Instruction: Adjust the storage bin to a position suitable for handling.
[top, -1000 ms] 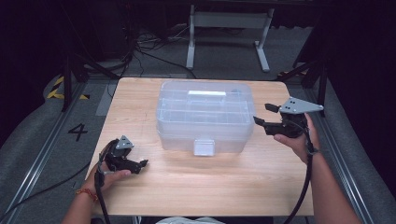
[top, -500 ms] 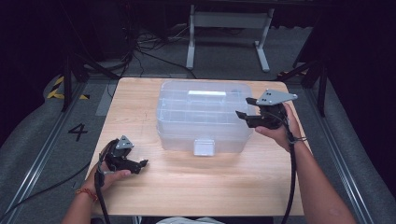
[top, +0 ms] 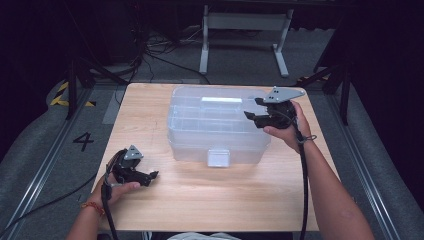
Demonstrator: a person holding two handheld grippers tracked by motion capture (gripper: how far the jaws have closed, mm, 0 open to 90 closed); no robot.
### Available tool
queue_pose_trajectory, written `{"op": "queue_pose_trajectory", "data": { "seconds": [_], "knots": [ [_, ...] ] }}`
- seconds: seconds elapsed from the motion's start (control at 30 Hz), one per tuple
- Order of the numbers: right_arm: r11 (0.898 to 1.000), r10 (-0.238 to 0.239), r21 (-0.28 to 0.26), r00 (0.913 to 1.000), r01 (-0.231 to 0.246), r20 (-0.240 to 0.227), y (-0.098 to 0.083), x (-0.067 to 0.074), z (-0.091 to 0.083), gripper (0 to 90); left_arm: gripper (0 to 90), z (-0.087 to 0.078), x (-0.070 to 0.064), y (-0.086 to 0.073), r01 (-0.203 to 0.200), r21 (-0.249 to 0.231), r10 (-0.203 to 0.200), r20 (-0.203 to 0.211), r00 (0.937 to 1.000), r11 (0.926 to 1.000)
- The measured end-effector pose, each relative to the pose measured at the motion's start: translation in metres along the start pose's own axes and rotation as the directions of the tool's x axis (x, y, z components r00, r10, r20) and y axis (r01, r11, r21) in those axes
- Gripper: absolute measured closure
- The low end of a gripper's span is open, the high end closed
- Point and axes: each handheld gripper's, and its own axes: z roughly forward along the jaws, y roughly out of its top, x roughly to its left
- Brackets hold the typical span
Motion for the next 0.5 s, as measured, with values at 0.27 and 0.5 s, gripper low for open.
{"op": "queue_pose_trajectory", "data": {
  "seconds": [0.27,0.5],
  "knots": [
    [1.000,-0.025,0.018,0.9997,0.025,0.004,0.010,0.000,0.013,43.3,0.4,0.000,0.000,0.000,-0.001,-0.001,0.001,-0.001,1.0000,1.0000],
    [0.998,-0.056,0.031,0.9982,0.057,-0.020,0.023,0.003,0.023,51.1,0.5,0.000,0.000,0.000,-0.001,-0.001,0.001,0.000,1.0000,1.0000]
  ]
}}
